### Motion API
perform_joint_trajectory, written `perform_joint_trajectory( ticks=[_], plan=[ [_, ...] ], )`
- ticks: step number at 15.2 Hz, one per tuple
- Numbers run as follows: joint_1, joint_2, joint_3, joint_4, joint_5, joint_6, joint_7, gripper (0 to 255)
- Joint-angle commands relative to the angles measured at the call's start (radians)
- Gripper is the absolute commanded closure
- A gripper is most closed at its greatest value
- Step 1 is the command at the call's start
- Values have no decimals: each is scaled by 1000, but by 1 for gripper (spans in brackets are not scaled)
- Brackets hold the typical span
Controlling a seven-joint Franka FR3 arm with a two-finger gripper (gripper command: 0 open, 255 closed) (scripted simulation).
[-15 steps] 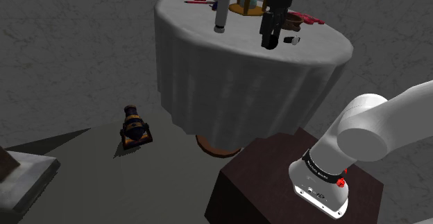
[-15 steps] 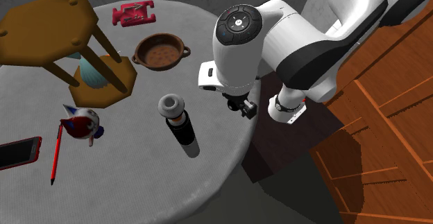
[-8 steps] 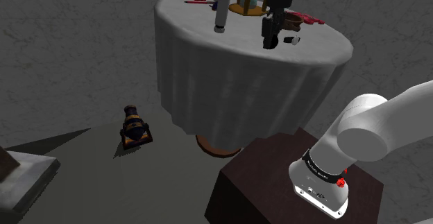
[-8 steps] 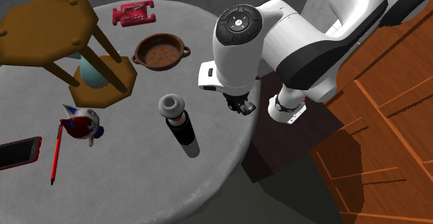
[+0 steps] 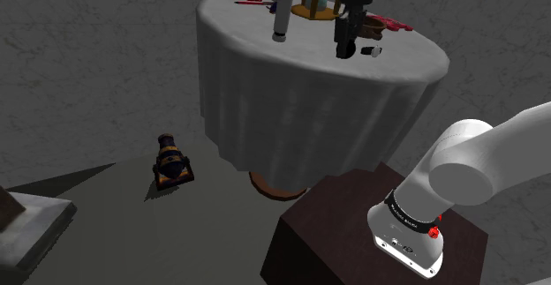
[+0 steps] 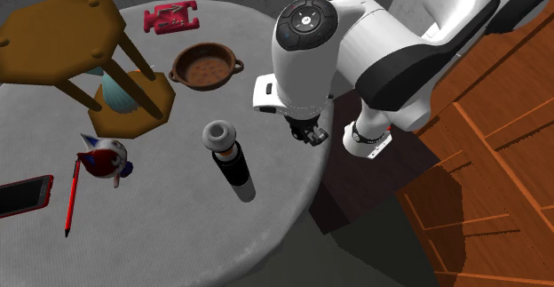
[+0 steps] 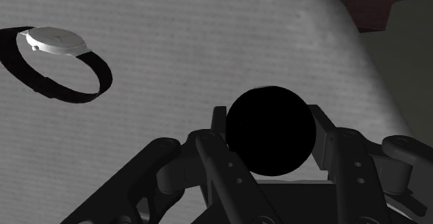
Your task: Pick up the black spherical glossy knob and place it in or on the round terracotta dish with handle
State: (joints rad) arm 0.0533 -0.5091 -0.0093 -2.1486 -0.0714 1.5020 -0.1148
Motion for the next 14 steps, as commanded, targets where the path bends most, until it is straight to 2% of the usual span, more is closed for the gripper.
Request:
perform_joint_trajectory(
  ticks=[1, 14],
  plan=[
    [0, 4, 0, 28, 0, -25, -2, 255],
    [-1, 56, 3, 251, 0, -195, -12, 255]
  ],
)
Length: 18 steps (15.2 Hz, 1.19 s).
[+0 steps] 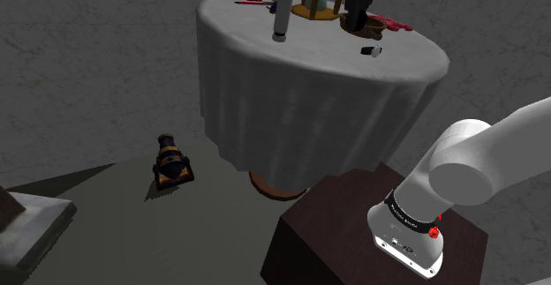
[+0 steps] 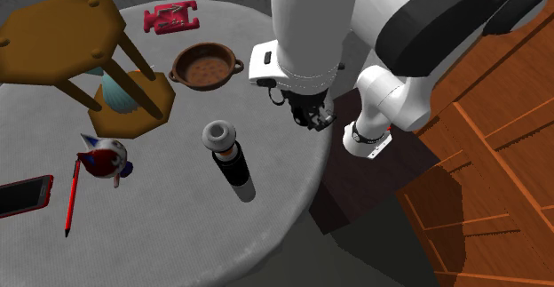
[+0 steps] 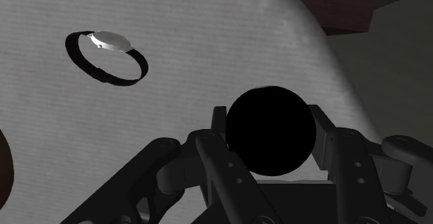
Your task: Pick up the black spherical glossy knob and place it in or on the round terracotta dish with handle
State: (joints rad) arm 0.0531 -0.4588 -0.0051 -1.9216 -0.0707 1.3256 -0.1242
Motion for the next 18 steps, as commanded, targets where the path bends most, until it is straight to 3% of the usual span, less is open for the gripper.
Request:
perform_joint_trajectory(
  ticks=[1, 6, 18],
  plan=[
    [-1, 12, -1, 43, -1, -32, -4, 255],
    [-1, 41, 0, 136, -2, -95, -8, 255],
    [-89, 252, -201, 332, -80, -49, -307, 255]
  ],
)
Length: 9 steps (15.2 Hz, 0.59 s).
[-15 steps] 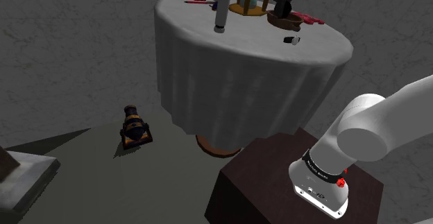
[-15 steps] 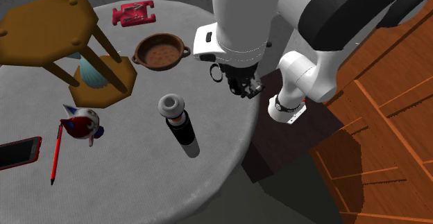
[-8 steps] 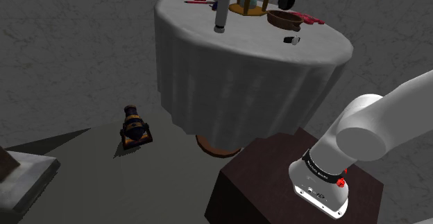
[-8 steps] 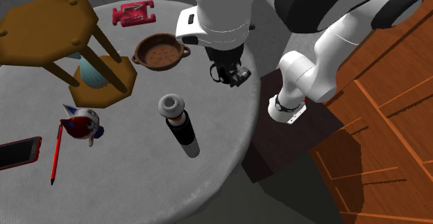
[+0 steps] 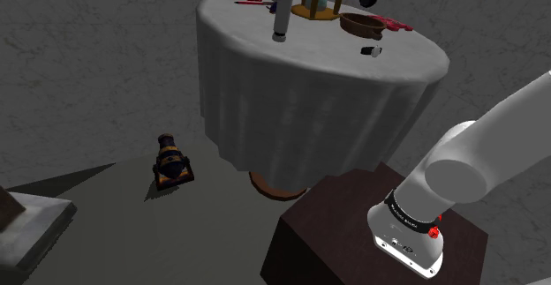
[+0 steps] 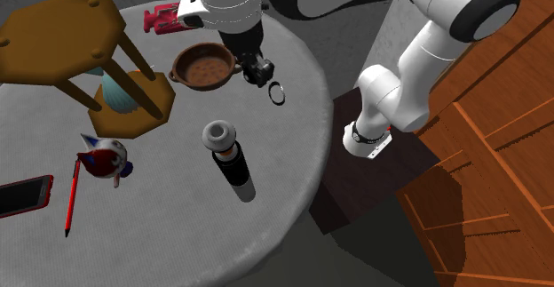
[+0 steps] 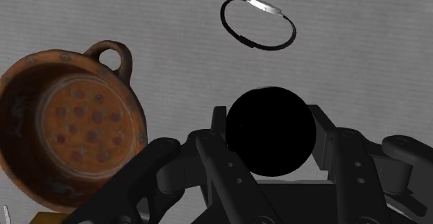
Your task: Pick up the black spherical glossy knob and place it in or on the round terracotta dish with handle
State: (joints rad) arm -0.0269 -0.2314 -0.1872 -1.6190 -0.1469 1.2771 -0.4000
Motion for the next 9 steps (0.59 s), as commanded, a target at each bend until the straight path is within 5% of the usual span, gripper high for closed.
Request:
perform_joint_trajectory(
  ticks=[1, 9],
  plan=[
    [-18, 50, -35, 54, -4, 2, -57, 255],
    [-110, 300, -152, 329, 38, -7, -265, 255]
  ],
)
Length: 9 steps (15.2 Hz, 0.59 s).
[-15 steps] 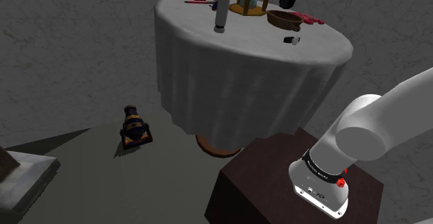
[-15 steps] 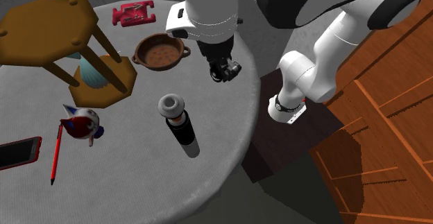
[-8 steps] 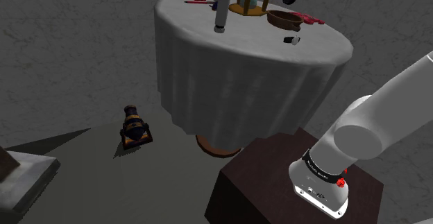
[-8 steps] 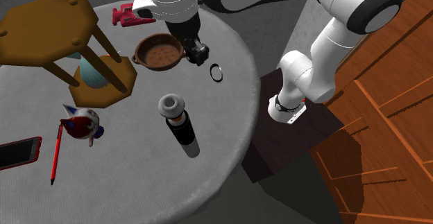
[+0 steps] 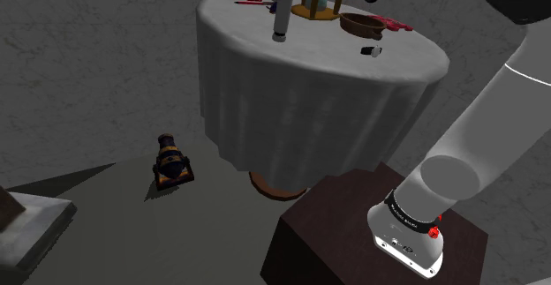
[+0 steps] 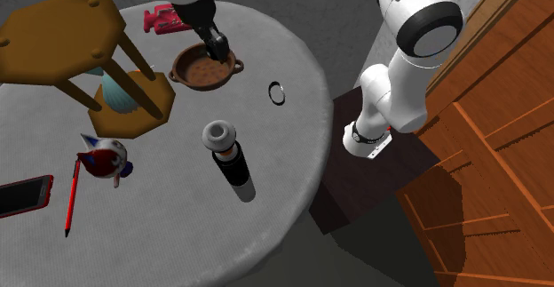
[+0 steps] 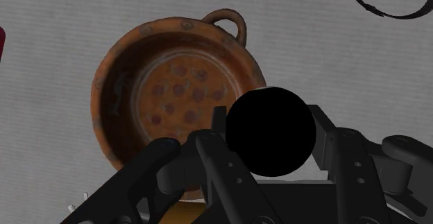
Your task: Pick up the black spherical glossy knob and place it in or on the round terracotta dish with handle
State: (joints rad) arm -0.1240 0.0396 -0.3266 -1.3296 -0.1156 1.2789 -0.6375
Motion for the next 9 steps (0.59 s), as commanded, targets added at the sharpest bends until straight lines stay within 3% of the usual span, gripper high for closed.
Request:
perform_joint_trajectory(
  ticks=[1, 5, 9],
  plan=[
    [-30, 68, -26, 87, 19, -16, -54, 255],
    [-123, 260, -69, 337, 90, -74, -161, 255],
    [-104, 206, -61, 202, 69, 8, -143, 255]
  ],
)
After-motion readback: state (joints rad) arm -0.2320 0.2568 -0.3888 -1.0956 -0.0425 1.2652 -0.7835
